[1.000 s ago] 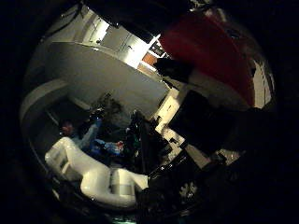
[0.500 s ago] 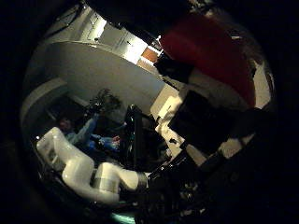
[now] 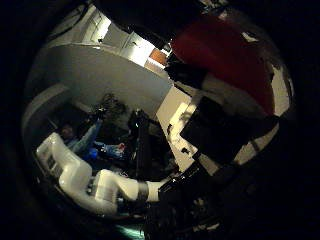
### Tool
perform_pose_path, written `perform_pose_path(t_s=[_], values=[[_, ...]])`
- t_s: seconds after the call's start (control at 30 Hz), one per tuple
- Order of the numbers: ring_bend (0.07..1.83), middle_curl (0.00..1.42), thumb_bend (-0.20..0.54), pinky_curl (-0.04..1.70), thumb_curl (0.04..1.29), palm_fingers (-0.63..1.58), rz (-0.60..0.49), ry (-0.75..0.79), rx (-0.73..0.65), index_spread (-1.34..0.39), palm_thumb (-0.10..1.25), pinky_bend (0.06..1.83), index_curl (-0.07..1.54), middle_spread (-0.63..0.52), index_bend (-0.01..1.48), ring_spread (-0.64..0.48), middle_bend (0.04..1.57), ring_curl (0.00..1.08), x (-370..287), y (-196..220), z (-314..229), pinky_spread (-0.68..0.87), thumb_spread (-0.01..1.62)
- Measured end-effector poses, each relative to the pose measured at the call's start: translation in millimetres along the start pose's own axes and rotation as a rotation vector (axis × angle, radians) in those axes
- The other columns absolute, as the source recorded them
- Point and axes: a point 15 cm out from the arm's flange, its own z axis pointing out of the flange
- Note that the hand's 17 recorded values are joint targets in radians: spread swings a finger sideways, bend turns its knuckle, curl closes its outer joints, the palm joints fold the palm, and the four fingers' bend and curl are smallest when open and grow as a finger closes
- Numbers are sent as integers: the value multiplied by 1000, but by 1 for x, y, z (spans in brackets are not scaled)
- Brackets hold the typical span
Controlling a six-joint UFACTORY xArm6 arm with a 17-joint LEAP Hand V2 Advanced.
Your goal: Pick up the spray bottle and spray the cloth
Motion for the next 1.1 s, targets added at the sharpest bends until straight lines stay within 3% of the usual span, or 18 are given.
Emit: perform_pose_path(t_s=[0.2, 0.37, 0.47, 0.6, 0.7, 0.77, 0.93, 1.1], values=[[1462, 630, -17, 1106, 557, 1179, -9, 5, -3, -161, 1027, 1068, 713, -75, 1212, -167, 1384, 617, 6, 1, 1, -217, 1141], [1390, 602, -26, 1008, 546, 1169, -11, 12, 4, -177, 920, 1032, 678, -86, 1106, -174, 1312, 581, 13, 0, -3, -256, 1097], [1336, 574, -25, 917, 549, 1121, -17, 8, 1, -212, 894, 1019, 643, -92, 916, -182, 1250, 548, 11, 0, -3, -312, 1043], [1271, 531, -29, 827, 559, 1007, -32, 9, -2, -281, 863, 1094, 592, -138, 541, -214, 1077, 517, 9, 0, -6, -385, 952], [1256, 517, -30, 773, 550, 916, -40, 8, 2, -335, 833, 1141, 547, -164, 275, -232, 975, 507, 7, -2, -8, -424, 949], [1242, 505, -28, 742, 535, 839, -50, 9, 8, -377, 808, 1135, 535, -183, 185, -241, 880, 502, 5, -4, -12, -441, 972], [1210, 493, -30, 692, 474, 560, -68, -10, 6, -407, 715, 1068, 503, -204, 177, -243, 731, 491, -4, -4, -16, -405, 1047], [1086, 482, -31, 663, 423, 317, -86, -37, -8, -376, 653, 933, 507, -157, 226, -203, 652, 455, -16, -2, -21, -172, 1066]])
